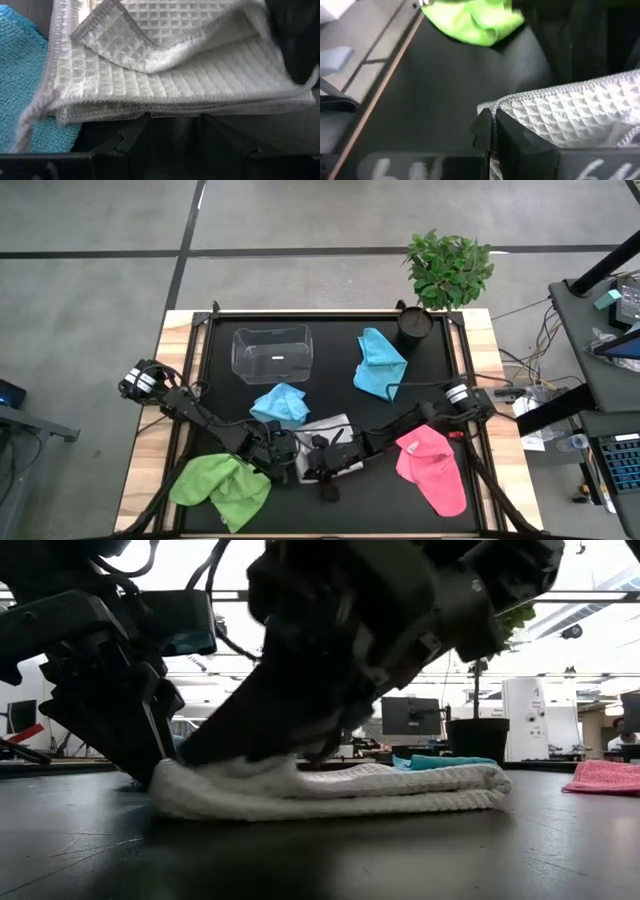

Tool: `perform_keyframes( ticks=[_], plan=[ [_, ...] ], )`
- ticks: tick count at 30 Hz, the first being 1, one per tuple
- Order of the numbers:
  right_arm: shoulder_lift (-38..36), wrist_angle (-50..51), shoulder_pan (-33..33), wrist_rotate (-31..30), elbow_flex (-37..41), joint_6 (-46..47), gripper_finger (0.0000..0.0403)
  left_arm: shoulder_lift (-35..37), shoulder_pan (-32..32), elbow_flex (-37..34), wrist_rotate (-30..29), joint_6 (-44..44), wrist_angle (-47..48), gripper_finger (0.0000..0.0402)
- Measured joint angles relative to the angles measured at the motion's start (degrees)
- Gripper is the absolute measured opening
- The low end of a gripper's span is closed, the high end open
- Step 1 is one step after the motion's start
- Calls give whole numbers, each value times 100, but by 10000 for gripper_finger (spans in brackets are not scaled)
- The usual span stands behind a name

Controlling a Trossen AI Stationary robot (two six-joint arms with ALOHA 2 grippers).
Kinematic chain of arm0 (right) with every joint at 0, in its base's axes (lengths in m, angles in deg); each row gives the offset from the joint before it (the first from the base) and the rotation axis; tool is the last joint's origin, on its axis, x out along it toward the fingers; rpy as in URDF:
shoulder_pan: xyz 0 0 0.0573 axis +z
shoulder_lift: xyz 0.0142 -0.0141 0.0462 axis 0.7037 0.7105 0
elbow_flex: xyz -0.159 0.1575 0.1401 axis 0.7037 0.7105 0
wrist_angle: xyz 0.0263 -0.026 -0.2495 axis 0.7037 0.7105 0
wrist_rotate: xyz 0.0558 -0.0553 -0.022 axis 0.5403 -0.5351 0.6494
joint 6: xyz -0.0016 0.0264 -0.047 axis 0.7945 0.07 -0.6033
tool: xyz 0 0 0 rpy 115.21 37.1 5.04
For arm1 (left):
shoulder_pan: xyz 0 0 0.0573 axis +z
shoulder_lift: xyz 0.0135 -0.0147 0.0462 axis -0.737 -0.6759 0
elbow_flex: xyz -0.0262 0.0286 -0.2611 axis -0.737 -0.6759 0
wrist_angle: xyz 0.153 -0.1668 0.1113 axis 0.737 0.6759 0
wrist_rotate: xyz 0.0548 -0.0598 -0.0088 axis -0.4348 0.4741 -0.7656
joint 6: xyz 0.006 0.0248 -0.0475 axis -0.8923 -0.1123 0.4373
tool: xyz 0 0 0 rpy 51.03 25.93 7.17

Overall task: Fold microfiber towels
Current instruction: Fold the gray microfiber cloth

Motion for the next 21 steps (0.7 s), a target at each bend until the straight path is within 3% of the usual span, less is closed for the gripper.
perform_keyframes(
  ticks=[8, 21],
  plan=[
    [167, 392, 0, 19, -297, -28, 26, 0, 0, -1, 2, 2, 2, 157],
    [-505, 1322, 16, 41, -290, -471, 154, 242, 0, 131, 487, 1, 233, 157]
  ],
)
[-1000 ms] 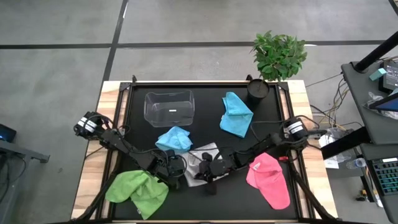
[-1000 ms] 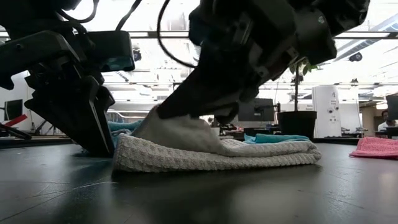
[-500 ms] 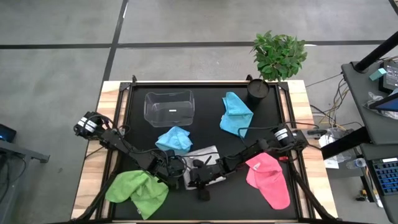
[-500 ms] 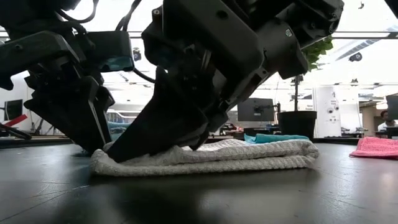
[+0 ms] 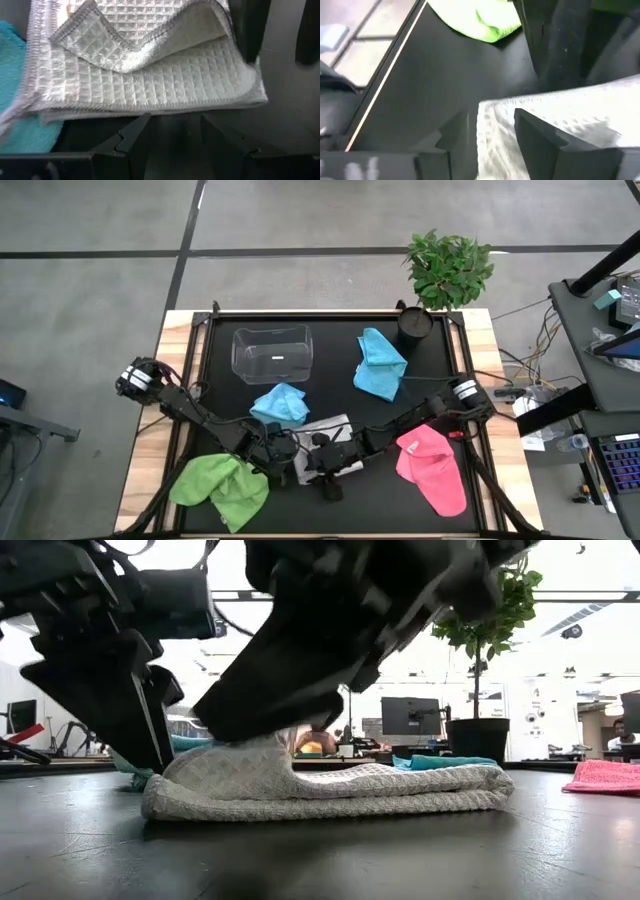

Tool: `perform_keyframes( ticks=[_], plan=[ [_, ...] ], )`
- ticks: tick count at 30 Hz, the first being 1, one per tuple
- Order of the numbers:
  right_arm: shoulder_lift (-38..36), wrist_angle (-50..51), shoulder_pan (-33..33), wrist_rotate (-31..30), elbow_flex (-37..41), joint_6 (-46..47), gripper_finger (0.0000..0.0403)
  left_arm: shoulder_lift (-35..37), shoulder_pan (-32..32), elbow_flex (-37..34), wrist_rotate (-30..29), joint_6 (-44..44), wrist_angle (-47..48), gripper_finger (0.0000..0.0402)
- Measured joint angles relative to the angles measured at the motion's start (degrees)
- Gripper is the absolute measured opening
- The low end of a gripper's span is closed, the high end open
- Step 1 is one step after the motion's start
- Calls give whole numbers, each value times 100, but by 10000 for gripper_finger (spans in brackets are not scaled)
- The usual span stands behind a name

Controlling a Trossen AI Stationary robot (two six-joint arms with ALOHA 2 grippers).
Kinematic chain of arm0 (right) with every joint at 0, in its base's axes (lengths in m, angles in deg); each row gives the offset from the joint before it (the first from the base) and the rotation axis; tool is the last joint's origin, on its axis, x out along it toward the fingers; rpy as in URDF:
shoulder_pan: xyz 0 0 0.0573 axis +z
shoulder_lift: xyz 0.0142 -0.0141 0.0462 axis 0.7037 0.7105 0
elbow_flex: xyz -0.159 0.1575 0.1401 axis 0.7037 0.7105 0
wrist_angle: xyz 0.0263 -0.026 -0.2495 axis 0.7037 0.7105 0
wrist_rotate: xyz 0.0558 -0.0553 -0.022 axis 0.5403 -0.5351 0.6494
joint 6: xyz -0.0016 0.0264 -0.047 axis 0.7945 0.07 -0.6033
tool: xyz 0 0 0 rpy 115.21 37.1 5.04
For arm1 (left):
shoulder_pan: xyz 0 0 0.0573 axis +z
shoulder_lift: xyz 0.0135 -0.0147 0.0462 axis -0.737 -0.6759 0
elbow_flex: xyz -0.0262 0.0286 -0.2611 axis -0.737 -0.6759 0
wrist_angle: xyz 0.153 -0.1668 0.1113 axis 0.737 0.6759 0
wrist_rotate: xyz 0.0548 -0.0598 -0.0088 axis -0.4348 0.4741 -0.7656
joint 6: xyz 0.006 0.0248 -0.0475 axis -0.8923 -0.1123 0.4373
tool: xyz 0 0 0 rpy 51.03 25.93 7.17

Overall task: Fold microfiber towels
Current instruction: Fold the gray microfiber cloth

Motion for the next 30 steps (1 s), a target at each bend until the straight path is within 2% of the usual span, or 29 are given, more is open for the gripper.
perform_keyframes(
  ticks=[6, 14, 18, 23, 27, 30],
  plan=[
    [-680, 954, 110, -208, 117, -285, 171, 293, -2, 142, 158, 6, 569, 157],
    [-1856, 1258, 450, -1819, 1271, -429, 153, 534, -4, 149, -141, 4, 55, 157],
    [-2323, 804, 457, -2284, 2054, -260, 139, 478, 92, 151, -666, -29, -429, 157],
    [-2617, -549, 406, -2306, 2971, -261, 120, 433, 281, 149, -1083, -337, -438, 156],
    [-2661, -1424, 347, -2304, 3451, -335, 109, 432, 515, 155, -1209, -784, -527, 143],
    [-2660, -1708, 302, -2306, 3619, -449, 102, 432, 682, 171, -1217, -1233, -532, 129]
  ],
)
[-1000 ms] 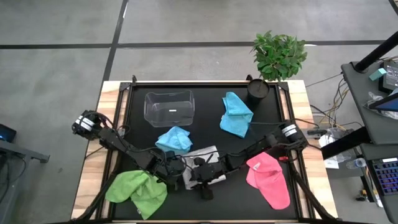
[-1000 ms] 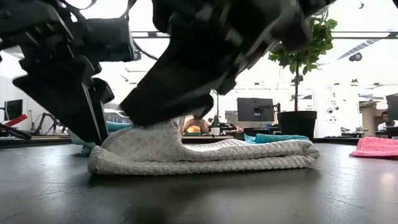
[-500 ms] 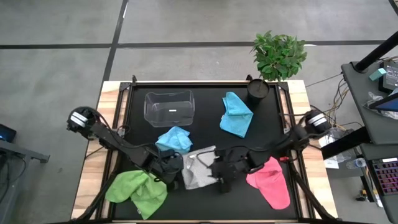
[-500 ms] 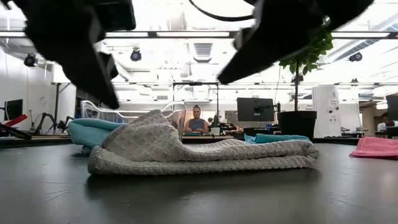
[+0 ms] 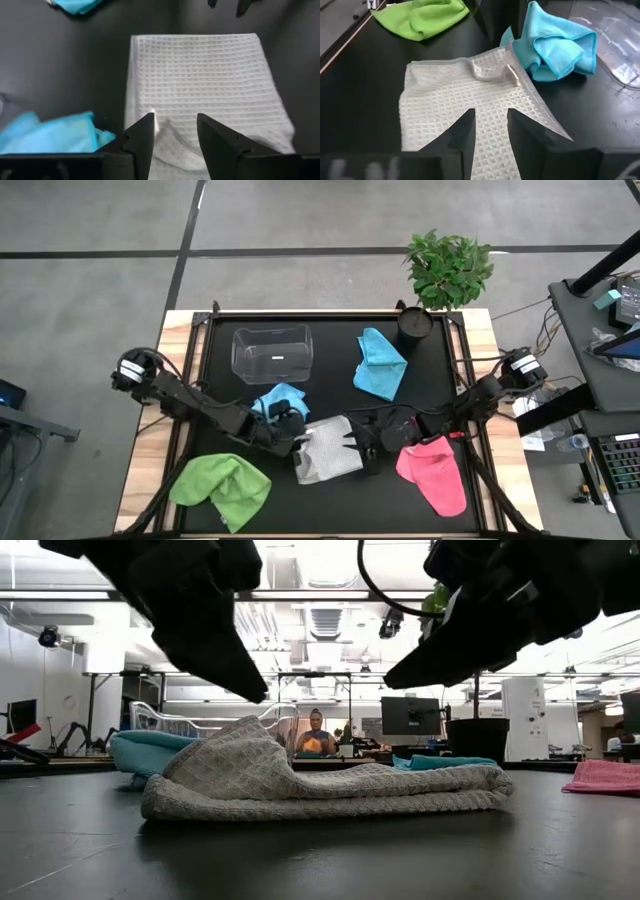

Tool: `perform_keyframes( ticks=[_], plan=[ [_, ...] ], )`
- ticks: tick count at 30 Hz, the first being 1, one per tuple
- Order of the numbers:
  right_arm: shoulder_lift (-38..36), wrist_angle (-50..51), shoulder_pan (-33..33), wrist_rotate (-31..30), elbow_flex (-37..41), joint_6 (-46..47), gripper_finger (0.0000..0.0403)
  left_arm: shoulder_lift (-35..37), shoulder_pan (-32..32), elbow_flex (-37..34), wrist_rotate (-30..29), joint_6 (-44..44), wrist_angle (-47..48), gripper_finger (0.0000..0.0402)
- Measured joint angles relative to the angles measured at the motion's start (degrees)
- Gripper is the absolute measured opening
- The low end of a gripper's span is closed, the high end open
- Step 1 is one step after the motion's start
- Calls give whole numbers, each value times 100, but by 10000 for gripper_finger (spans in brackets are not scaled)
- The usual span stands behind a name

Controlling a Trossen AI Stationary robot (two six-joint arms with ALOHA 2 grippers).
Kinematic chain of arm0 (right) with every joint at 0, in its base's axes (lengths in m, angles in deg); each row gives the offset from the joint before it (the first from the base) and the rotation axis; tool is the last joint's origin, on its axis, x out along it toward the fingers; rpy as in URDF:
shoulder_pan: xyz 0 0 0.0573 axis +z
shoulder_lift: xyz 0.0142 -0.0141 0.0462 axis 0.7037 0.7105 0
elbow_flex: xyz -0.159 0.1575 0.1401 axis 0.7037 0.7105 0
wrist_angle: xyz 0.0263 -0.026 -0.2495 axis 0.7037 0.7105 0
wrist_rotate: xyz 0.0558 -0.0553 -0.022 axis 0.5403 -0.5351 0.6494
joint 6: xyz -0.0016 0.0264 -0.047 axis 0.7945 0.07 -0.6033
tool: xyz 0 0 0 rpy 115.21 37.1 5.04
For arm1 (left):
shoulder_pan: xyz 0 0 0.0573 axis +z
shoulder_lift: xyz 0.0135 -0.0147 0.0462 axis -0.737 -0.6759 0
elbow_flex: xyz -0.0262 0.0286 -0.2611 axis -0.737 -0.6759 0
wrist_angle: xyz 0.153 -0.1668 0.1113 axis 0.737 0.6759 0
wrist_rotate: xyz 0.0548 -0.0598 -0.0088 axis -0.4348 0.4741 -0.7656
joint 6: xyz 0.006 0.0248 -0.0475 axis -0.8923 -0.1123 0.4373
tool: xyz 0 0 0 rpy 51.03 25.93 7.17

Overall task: Fold microfiber towels
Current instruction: Fold the gray microfiber cloth

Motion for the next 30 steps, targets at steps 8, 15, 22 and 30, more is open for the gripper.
perform_keyframes(
  ticks=[8, 15, 22, 30],
  plan=[
    [90, -101, -130, 2, 71, -71, 88, -388, 493, 239, 622, -673, -52, 109],
    [113, -83, -158, 2, 79, -126, 82, -645, 605, 456, 1074, -1205, 502, 109],
    [113, -70, -187, 4, 84, -139, 82, -710, 614, 409, 1113, -1361, 410, 109],
    [113, -86, -274, 4, 84, -179, 82, -962, 706, 389, 1170, -1524, 303, 108]
  ],
)
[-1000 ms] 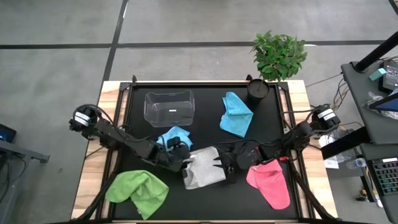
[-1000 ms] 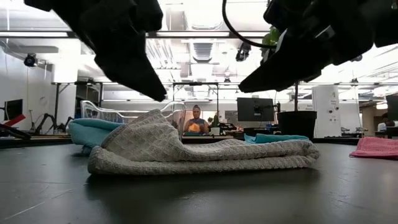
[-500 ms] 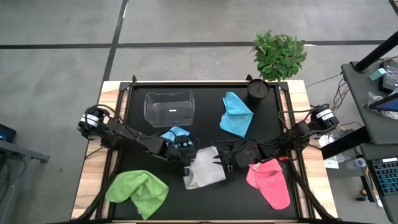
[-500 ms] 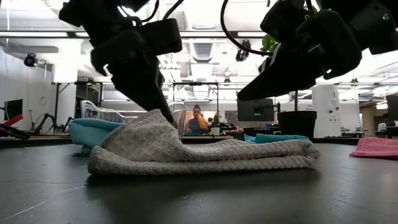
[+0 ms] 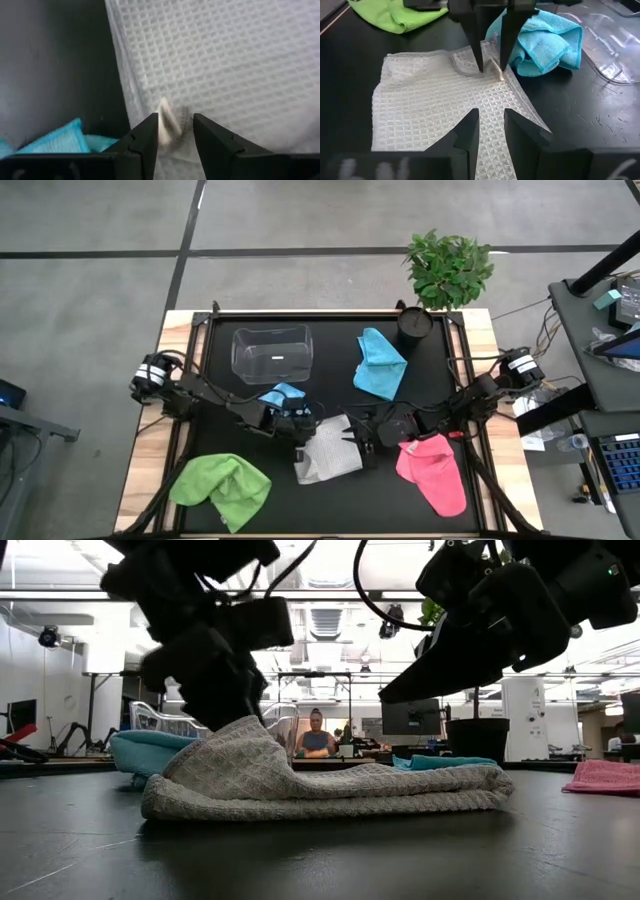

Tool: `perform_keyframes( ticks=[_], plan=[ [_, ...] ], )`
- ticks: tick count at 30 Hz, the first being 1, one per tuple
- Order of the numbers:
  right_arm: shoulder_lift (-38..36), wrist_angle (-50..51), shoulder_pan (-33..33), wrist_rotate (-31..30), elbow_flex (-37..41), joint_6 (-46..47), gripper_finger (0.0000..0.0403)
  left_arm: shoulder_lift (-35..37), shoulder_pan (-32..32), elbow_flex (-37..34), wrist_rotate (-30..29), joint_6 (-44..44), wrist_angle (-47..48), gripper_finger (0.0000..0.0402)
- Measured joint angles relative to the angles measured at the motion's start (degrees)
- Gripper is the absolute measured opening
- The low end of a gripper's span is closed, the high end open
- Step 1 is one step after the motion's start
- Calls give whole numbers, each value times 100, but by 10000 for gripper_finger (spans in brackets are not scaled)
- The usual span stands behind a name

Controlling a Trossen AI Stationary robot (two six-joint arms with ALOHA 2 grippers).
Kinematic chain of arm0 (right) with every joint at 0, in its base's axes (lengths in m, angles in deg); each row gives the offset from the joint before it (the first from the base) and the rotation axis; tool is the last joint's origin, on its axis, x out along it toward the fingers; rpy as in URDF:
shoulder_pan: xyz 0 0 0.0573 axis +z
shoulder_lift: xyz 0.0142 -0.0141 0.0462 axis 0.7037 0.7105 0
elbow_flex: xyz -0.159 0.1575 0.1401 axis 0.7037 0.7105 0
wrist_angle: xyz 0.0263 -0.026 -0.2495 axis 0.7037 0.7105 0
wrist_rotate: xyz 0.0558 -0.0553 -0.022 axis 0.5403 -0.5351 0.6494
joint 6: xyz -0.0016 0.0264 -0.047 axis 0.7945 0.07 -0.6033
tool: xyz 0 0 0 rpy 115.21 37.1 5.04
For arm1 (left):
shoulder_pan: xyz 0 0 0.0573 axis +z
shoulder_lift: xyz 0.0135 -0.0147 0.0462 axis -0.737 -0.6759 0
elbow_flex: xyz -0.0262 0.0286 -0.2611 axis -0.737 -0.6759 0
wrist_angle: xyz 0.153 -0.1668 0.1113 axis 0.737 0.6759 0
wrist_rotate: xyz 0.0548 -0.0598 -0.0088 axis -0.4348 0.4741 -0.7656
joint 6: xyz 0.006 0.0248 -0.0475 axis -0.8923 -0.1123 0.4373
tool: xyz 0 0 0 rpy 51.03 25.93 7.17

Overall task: Fold microfiber towels
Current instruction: Fold the gray microfiber cloth

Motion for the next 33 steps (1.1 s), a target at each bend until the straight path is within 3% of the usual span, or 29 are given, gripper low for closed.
perform_keyframes(
  ticks=[8, 16, 33],
  plan=[
    [2, 12, -40, -1, 7, 2, 82, -48, -2, -24, 134, -108, 72, 101],
    [2, 20, -74, 0, 7, 4, 82, 130, -26, 35, 344, -553, 55, 8],
    [7, 36, -74, 2, 4, 127, 82, 1044, 16, -63, 150, -1327, 1074, 4]
  ],
)
